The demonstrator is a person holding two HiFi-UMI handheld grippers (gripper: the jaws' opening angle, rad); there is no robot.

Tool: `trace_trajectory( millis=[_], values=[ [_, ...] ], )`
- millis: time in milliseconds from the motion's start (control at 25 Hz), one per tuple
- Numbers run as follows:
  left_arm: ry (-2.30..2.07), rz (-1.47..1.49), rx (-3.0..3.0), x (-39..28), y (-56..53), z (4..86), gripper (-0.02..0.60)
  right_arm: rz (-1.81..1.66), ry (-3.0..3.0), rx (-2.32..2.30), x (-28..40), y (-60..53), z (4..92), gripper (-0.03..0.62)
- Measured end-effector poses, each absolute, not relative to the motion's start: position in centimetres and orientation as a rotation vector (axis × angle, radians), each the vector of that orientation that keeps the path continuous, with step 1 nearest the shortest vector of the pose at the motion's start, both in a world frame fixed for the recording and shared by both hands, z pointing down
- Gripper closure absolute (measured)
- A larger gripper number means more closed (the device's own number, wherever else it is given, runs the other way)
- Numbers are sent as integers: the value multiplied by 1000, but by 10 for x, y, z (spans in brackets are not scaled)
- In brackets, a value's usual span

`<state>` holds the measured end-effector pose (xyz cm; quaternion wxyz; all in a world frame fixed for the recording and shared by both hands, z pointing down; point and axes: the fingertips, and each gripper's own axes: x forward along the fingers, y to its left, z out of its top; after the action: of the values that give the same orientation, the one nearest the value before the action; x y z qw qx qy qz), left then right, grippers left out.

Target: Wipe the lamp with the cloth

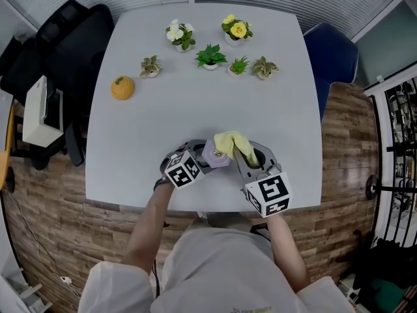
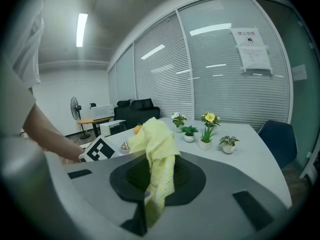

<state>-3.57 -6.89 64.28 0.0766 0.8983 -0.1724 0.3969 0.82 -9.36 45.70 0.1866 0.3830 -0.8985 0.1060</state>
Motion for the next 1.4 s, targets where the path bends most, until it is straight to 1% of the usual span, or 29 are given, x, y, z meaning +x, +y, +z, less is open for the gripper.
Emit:
trace_trajectory(
  millis=[360,1400],
  values=[
    [-508,1194,2713,-34,-66,642,276,275,-2514,1090,13,-91,454,554],
    [-501,1197,2698,-34,-66,643,276,214,-2486,1026,5,-58,455,554]
  ],
)
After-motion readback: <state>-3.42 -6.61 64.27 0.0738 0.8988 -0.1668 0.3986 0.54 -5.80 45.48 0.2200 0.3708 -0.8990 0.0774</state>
